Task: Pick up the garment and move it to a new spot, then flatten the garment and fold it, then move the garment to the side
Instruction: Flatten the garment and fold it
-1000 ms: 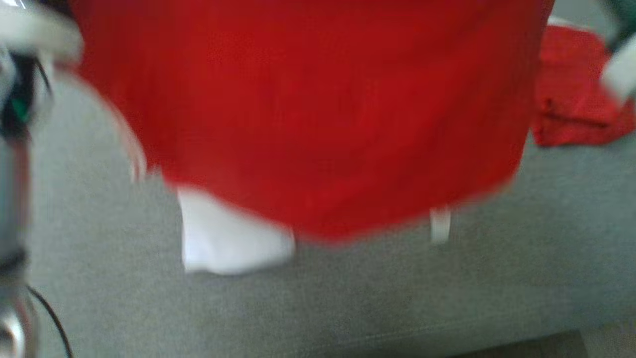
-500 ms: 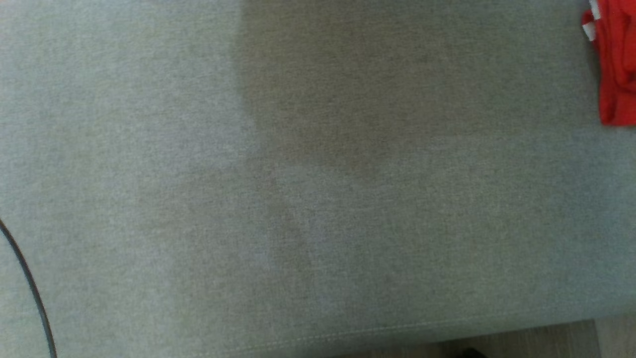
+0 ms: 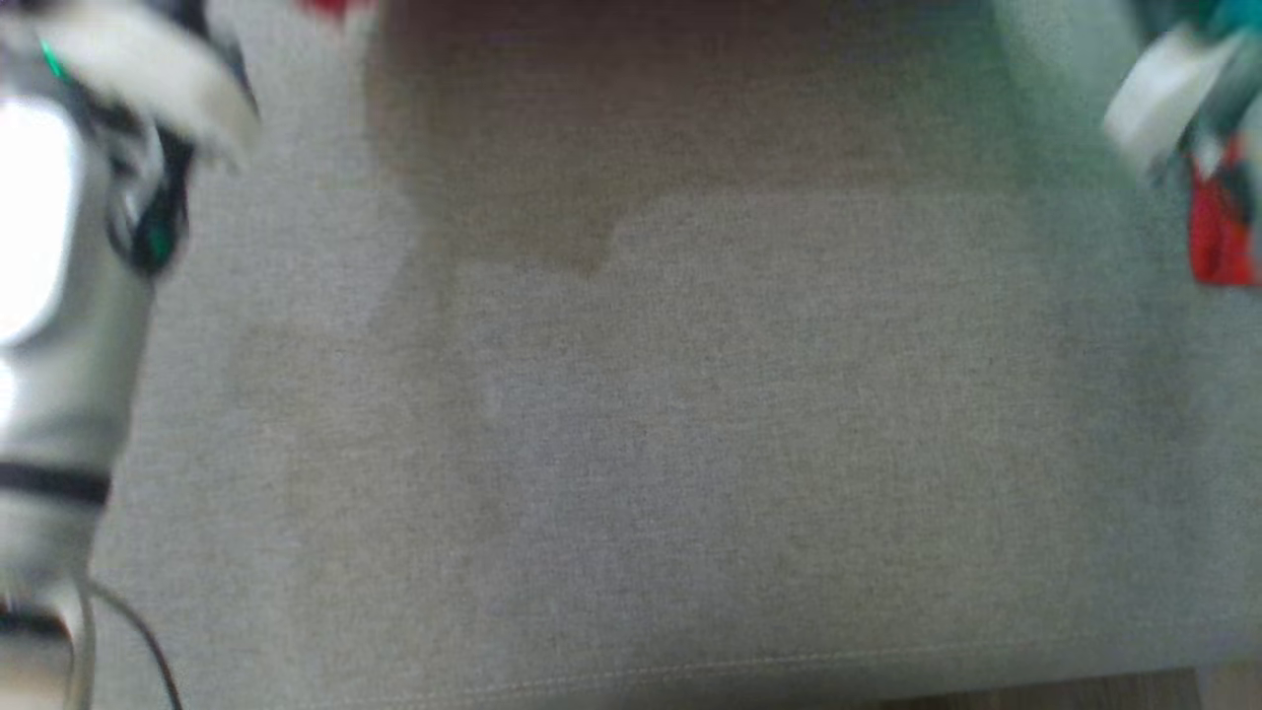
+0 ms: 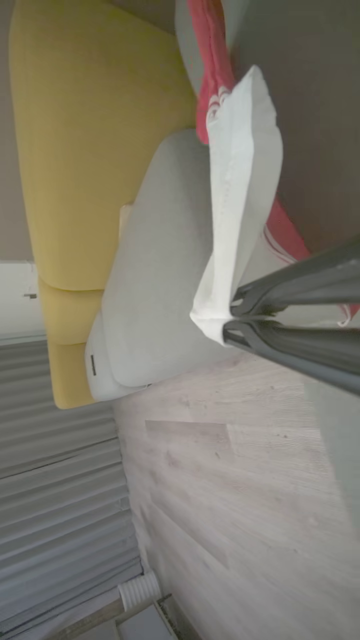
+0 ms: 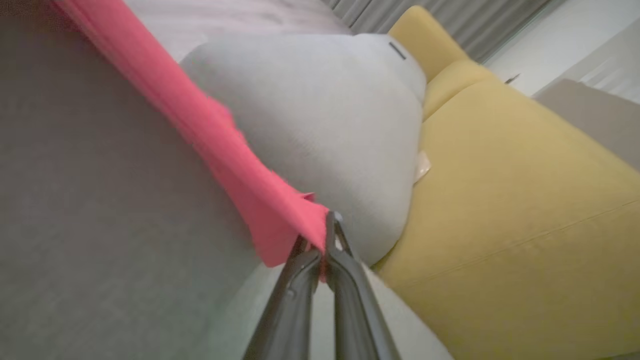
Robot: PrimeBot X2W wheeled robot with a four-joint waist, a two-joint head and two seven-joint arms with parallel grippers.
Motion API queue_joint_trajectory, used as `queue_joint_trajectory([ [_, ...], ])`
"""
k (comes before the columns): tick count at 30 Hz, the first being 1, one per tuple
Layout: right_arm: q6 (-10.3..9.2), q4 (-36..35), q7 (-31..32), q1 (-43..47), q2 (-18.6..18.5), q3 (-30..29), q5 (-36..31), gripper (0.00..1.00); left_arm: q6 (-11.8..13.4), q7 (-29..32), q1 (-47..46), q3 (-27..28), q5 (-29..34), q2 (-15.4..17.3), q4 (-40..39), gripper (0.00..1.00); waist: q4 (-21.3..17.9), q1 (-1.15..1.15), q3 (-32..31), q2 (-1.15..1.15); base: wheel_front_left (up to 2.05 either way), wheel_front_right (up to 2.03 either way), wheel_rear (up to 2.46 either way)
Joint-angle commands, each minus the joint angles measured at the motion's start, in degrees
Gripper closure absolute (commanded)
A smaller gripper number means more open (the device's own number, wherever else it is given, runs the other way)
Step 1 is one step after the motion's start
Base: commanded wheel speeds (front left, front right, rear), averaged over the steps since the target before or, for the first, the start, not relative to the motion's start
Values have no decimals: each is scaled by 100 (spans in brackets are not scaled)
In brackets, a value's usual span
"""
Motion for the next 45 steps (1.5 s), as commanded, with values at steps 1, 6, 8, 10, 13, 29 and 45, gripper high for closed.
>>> queue_joint_trajectory([
  [1,-5,-105,-57,272,-76,276,191,100,9,-29,160,95,-32,438,-327,100,43,1,-226,0,0,0,0],
  [6,-5,-339,-60,944,-338,1230,820,100,9,-30,1284,-237,-41,687,-747,100,67,1,-622,0,0,0,0],
  [8,-5,-506,-52,1151,-492,1645,1187,100,9,-30,1664,-391,-15,789,-905,100,80,1,-769,0,0,0,0],
  [10,-5,-710,13,1286,-694,2073,1503,100,9,-30,1998,-569,34,889,-1057,100,94,1,-903,0,0,0,0],
  [13,-5,-1089,118,1409,-1033,2627,2014,100,9,-30,2435,-785,55,1006,-1242,100,115,1,-1089,0,0,0,0],
  [29,-5,-3358,878,2589,-2362,3107,2439,100,102,31,4189,-1142,-259,1428,-2050,100,198,1,-2063,0,0,0,0],
  [45,-5,-5472,2091,3147,-3551,3109,3114,100,629,865,5153,-1042,-472,2342,-4165,100,119,1,-2185,0,0,0,0],
])
